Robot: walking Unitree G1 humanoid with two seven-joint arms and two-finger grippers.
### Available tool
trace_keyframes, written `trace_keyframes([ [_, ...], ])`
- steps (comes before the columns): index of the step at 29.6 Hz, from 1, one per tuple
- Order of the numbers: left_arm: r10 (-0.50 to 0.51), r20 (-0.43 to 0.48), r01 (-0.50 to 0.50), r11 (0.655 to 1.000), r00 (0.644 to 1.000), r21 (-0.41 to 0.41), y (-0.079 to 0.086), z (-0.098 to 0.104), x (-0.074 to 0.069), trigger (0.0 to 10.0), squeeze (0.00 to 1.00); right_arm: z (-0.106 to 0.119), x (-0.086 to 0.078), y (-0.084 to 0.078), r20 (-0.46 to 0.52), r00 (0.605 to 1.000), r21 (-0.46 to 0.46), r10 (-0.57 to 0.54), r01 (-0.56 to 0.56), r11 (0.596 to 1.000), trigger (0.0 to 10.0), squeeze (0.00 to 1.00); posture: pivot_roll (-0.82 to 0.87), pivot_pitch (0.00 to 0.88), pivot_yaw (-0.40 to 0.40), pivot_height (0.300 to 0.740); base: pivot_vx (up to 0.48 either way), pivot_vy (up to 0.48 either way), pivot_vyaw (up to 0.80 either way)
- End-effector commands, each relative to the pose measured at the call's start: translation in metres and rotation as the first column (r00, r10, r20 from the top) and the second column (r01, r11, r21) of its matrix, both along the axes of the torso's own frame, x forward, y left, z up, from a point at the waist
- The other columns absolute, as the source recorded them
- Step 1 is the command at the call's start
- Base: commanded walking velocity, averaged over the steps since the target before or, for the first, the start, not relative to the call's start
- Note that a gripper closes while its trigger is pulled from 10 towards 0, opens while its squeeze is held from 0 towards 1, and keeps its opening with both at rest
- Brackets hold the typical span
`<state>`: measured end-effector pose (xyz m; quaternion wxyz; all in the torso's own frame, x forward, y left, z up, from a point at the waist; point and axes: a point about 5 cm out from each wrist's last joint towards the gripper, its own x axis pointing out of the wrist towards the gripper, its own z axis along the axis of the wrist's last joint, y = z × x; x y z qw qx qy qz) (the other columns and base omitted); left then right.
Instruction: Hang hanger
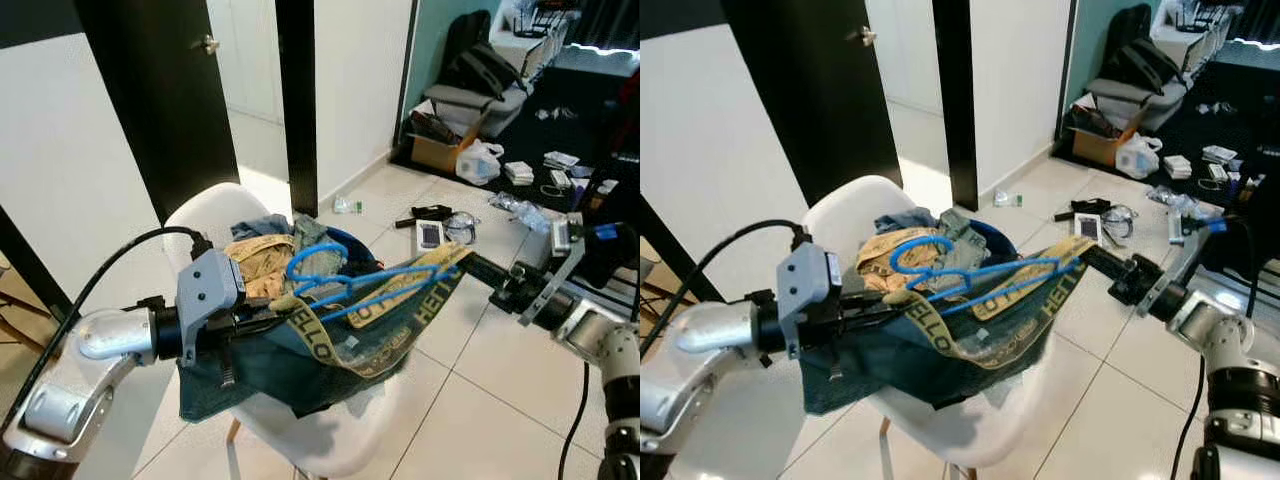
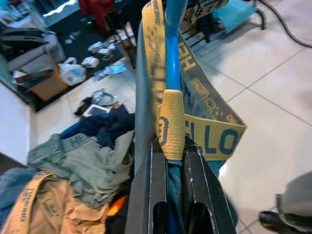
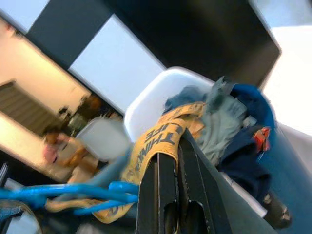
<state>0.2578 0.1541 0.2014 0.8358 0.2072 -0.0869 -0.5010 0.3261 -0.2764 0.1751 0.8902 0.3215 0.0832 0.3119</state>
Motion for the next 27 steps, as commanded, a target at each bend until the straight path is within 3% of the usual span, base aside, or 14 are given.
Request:
trace_keyframes([
  [1,0.024,0.010,-0.024,1.000,1.000,0.002,-0.001,-0.004,0.001,10.0,0.00,0.004,0.005,0.000,-0.023,0.999,-0.008,-0.028,0.028,1.000,0.0,0.00,-0.03,0.000,0.018,0.740,0.000,0.000,0.00],
  [6,0.033,0.017,-0.033,0.999,0.999,0.001,-0.003,-0.005,0.001,10.0,0.00,0.003,0.006,0.001,-0.040,0.999,-0.010,-0.037,0.037,0.999,0.0,0.00,-0.03,0.000,0.018,0.740,0.000,0.000,0.00],
  [14,0.127,0.107,-0.137,0.986,0.986,0.099,0.002,-0.011,0.011,10.0,0.00,0.006,0.009,-0.001,-0.081,0.993,-0.007,-0.081,0.081,0.997,0.0,0.00,-0.03,0.000,0.014,0.740,0.000,0.000,0.00],
  [19,0.177,0.166,-0.200,0.971,0.970,0.129,-0.006,-0.013,0.017,10.0,0.00,0.011,0.013,0.007,-0.080,0.994,-0.010,-0.071,0.071,0.997,0.0,0.00,-0.03,0.000,0.017,0.740,0.000,0.000,0.00],
  [24,0.249,0.171,-0.264,0.961,0.953,0.076,-0.019,-0.013,0.022,10.0,0.00,0.016,0.015,0.021,-0.069,0.997,-0.021,-0.030,0.029,0.999,0.0,0.00,-0.03,0.000,0.017,0.740,0.000,0.000,0.00],
  [26,0.340,0.142,-0.343,0.939,0.930,0.003,-0.031,-0.015,0.026,10.0,0.00,0.021,0.015,0.047,-0.060,0.996,-0.038,0.068,-0.070,0.997,0.0,0.00,-0.04,0.000,0.014,0.740,0.000,0.000,0.00],
  [27,0.340,0.142,-0.343,0.939,0.930,0.003,-0.031,-0.015,0.026,10.0,0.00,0.021,0.015,0.047,-0.060,0.996,-0.038,0.068,-0.070,0.997,0.0,0.00,-0.04,0.000,0.014,0.740,0.000,0.000,0.00],
])
